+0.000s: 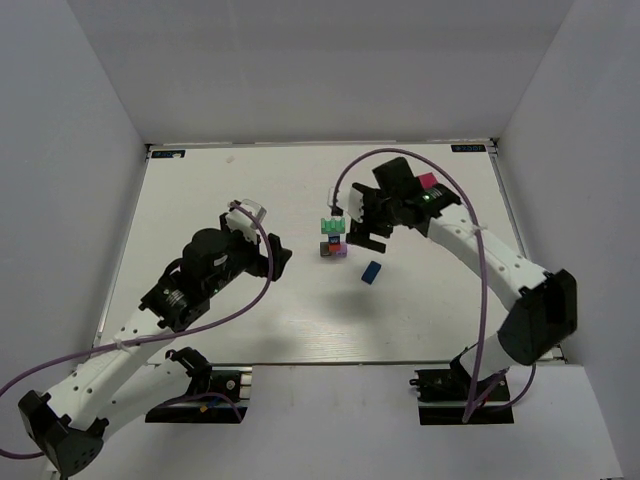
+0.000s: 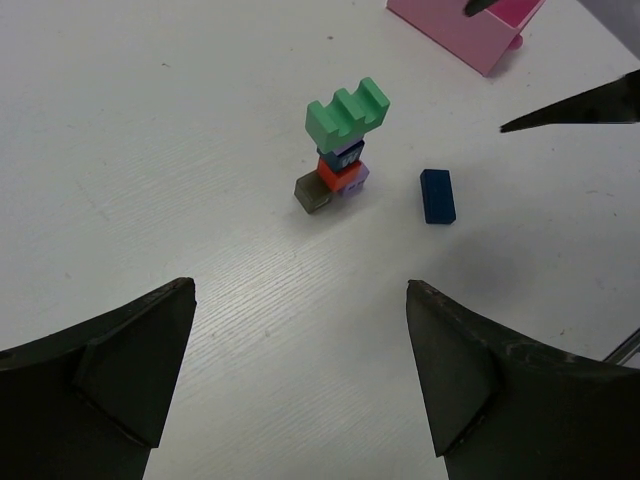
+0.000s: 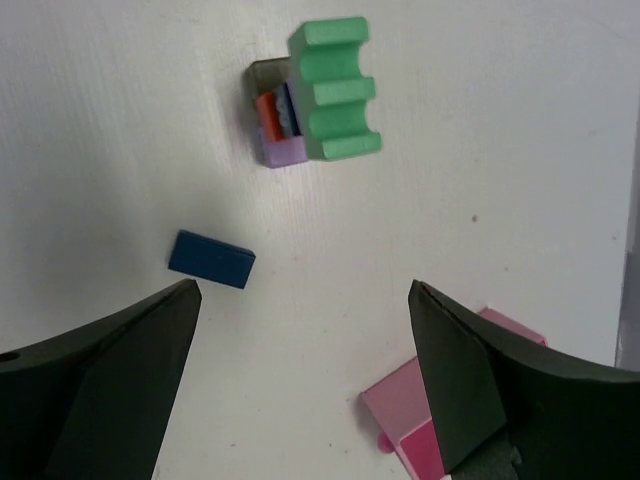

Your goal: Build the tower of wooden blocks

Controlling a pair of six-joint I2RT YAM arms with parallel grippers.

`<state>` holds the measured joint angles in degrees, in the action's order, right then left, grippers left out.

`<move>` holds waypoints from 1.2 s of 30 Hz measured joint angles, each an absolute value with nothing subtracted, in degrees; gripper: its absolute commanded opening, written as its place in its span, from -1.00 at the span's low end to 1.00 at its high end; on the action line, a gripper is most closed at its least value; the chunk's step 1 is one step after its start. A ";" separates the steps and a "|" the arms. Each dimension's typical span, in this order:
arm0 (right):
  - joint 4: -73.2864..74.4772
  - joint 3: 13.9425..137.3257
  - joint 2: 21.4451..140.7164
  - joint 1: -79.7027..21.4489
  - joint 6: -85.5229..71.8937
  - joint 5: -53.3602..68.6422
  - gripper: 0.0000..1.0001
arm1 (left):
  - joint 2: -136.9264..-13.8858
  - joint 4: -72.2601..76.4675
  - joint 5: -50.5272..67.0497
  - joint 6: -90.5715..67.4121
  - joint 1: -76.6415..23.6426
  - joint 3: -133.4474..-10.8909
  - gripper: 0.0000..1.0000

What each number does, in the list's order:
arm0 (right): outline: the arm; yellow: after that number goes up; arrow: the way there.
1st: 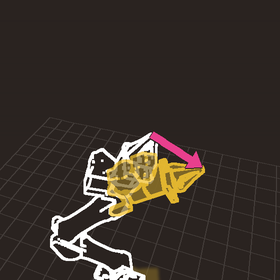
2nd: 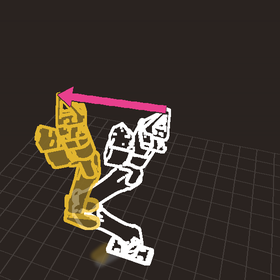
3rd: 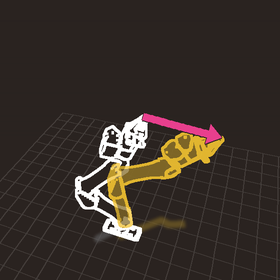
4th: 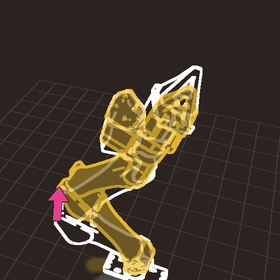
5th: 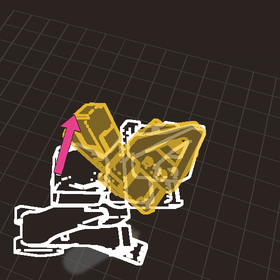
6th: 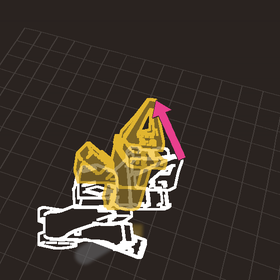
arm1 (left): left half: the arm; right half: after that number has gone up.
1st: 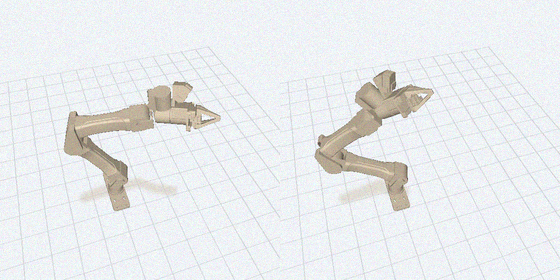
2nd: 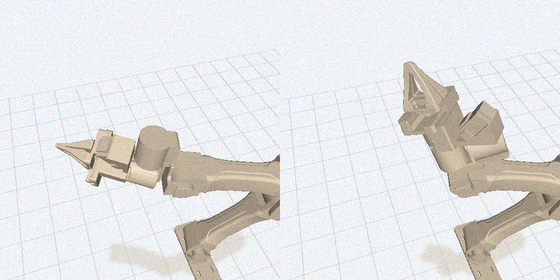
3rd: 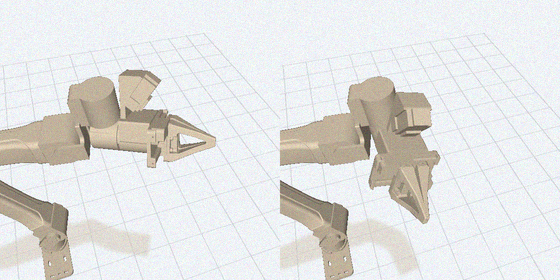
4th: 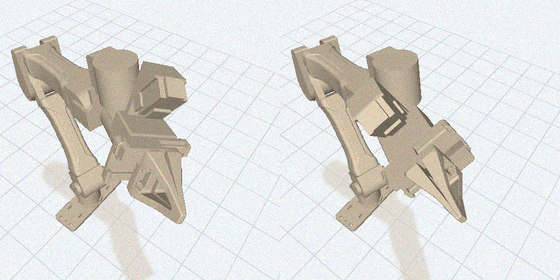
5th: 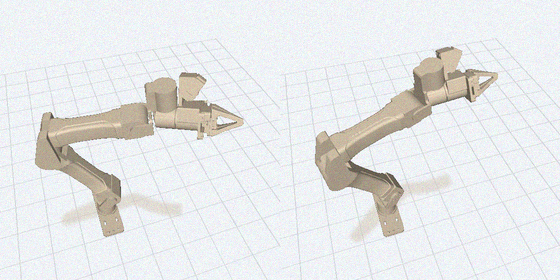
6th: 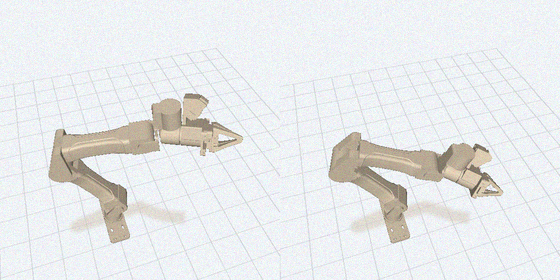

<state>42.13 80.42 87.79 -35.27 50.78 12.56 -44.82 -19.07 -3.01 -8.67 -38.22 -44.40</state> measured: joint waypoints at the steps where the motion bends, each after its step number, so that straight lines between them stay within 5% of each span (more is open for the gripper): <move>1: 40.10 77.69 85.17 -34.54 50.19 12.45 0.81 | -45.43 -19.00 -3.01 -8.60 -38.22 -44.40 0.91; 6: 32.58 64.69 74.76 -31.03 48.38 12.10 0.81 | -49.58 -18.85 -3.03 -8.67 -38.22 -44.40 0.74; 9: 29.52 58.37 71.31 -29.65 49.34 13.30 0.61 | -52.10 -18.81 -3.07 -9.26 -38.22 -44.40 0.34; 10: 28.91 56.49 70.43 -29.21 50.22 14.15 0.34 | -52.88 -18.79 -3.05 -9.50 -38.22 -44.42 0.17; 12: 28.27 53.41 69.17 -28.45 52.73 16.16 -0.09 | -54.85 -19.05 -3.03 -10.35 -38.22 -44.66 -0.51; 14: 27.88 50.76 68.23 -27.59 56.12 18.57 -0.61 | -56.97 -19.31 -3.03 -10.66 -38.22 -45.50 -0.95; 15: 27.92 49.87 67.96 -27.24 58.00 19.66 -0.69 | -57.89 -19.38 -3.01 -11.14 -38.20 -45.95 -1.00; 19: 28.36 48.90 68.29 -26.22 65.67 23.70 -0.78 | -60.29 -19.40 -3.01 -11.20 -38.22 -47.88 -1.00; 21: 28.64 48.99 69.19 -25.80 69.45 25.85 -0.58 | -60.62 -19.44 -3.05 -11.05 -38.22 -48.29 -0.98; 23: 29.95 49.54 71.35 -25.52 73.25 27.66 -0.24 | -60.69 -19.55 -3.05 -10.68 -38.22 -48.47 -0.69; 24: 30.81 50.00 72.73 -25.39 75.42 28.47 -0.08 | -60.66 -19.66 -3.03 -10.31 -38.22 -48.47 -0.29; 26: 32.38 51.27 75.53 -25.17 79.02 29.47 0.04 | -60.66 -19.90 -2.59 -8.97 -38.22 -48.47 0.03; 30: 34.11 53.43 79.94 -25.12 83.42 30.22 0.11 | -60.27 -20.14 2.17 -5.78 -38.15 -48.47 0.27; 34: 33.78 54.02 80.82 -24.36 82.26 29.93 -0.16 | -61.25 -20.14 8.88 -3.11 -38.85 -48.77 0.29; 35: 33.19 54.04 80.68 -24.01 80.88 29.63 -0.31 | -62.43 -20.16 10.52 -2.74 -39.00 -49.21 0.29; 36: 32.40 54.19 80.51 -23.55 78.50 28.91 -0.73 | -64.10 -20.23 12.21 -2.59 -39.18 -49.95 0.29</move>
<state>32.40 54.19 80.51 -23.55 78.50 28.91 -64.10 -20.23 12.21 -2.59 -39.18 -49.95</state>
